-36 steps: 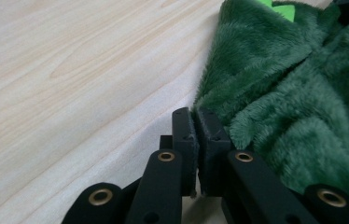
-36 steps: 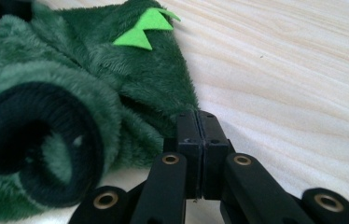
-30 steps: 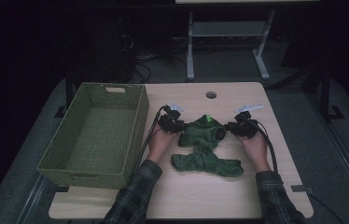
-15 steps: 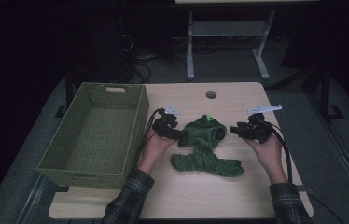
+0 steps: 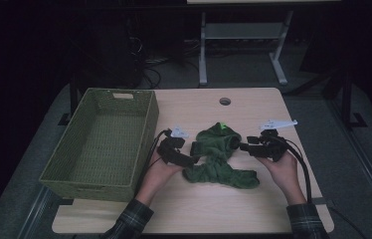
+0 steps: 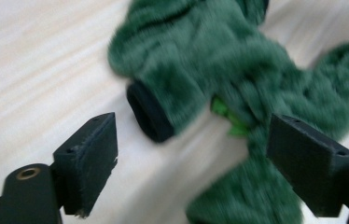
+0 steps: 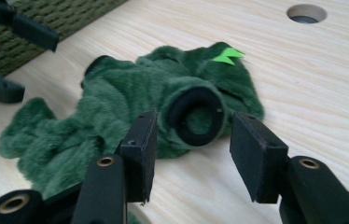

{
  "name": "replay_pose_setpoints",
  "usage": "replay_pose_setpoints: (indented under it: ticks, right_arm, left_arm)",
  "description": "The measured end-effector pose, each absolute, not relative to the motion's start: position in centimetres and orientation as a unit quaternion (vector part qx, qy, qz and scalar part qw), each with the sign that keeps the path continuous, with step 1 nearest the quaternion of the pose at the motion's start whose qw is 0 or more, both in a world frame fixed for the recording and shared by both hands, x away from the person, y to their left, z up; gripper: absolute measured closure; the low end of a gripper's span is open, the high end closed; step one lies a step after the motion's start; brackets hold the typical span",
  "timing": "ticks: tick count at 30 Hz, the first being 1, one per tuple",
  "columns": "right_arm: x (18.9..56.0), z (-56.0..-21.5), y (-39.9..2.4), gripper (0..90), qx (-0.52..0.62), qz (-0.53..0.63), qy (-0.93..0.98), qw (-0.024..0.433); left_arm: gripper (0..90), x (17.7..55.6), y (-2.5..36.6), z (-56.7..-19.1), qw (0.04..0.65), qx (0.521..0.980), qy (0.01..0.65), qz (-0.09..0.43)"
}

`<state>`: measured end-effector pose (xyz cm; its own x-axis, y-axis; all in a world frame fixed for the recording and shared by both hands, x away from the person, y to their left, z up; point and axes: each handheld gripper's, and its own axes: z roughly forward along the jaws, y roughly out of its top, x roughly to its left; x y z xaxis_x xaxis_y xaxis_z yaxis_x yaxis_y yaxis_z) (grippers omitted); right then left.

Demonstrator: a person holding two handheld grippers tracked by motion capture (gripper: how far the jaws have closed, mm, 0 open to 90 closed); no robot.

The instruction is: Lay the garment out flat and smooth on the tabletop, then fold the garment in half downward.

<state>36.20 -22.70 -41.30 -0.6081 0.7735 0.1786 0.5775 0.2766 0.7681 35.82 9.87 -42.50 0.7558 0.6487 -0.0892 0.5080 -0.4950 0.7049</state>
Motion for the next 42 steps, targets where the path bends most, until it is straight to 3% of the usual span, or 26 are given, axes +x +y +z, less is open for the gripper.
replay_pose_setpoints:
  ticks: [16,35,42]
  right_arm:
    - [34.2,-40.8,-18.4,58.6,0.380,0.439,0.807,0.107]
    - [31.5,-41.5,-10.0,65.8,0.295,0.441,0.846,0.043]
    - [30.8,-43.0,-6.7,68.8,0.266,0.420,0.867,0.039]
  left_arm:
    - [12.9,28.3,12.1,-45.0,0.387,0.857,0.320,0.116]
    - [12.7,24.5,13.0,-47.1,0.369,0.867,0.311,0.121]
    - [12.6,24.1,13.1,-47.6,0.363,0.873,0.299,0.129]
